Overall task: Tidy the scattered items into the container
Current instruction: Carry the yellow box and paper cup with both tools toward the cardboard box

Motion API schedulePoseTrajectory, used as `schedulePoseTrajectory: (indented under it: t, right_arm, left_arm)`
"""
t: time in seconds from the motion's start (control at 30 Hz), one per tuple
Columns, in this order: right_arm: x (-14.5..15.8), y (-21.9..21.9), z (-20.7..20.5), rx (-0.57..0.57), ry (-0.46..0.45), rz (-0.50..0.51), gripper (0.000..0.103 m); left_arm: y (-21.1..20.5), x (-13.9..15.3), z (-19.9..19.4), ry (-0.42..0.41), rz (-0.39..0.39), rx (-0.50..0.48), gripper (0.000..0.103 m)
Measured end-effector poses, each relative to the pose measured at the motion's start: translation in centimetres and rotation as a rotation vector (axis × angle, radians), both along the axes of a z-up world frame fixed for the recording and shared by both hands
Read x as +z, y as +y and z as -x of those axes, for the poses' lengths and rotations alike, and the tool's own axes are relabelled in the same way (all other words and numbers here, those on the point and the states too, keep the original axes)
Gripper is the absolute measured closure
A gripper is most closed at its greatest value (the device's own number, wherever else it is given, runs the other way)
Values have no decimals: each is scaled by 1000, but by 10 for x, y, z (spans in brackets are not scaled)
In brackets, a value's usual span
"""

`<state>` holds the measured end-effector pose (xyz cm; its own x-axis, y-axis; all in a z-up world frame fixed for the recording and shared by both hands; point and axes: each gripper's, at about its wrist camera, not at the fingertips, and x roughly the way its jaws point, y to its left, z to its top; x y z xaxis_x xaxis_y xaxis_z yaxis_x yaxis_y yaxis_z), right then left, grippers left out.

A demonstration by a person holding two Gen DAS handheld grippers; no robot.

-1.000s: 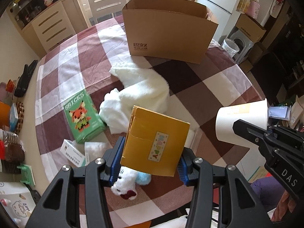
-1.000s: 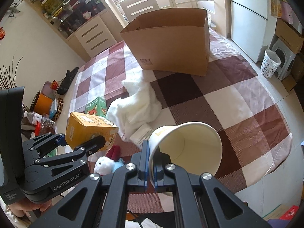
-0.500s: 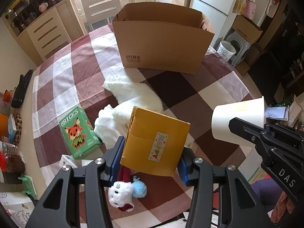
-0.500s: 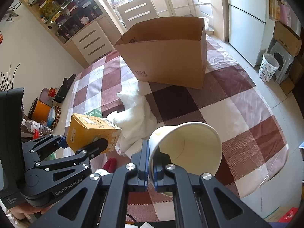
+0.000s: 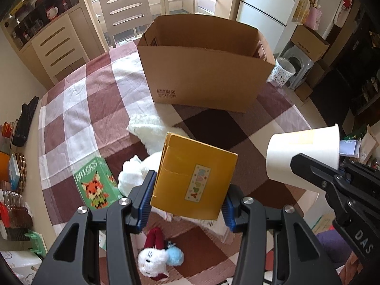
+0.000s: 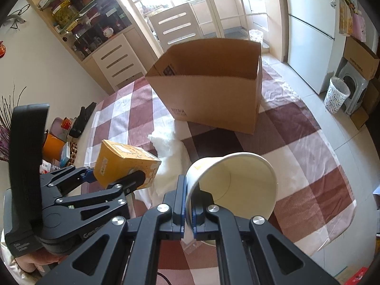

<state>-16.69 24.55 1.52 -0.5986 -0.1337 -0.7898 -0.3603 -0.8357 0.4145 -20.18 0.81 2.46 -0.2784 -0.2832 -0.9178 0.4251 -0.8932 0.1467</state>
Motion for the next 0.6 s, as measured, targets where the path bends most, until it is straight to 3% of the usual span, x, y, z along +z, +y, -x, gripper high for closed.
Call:
schedulePoseTrajectory:
  t: [0.6]
  right_arm:
    - [26, 16, 38, 6, 37, -37, 100]
  left_arm:
    - [-33, 14, 47, 16, 21, -1, 53]
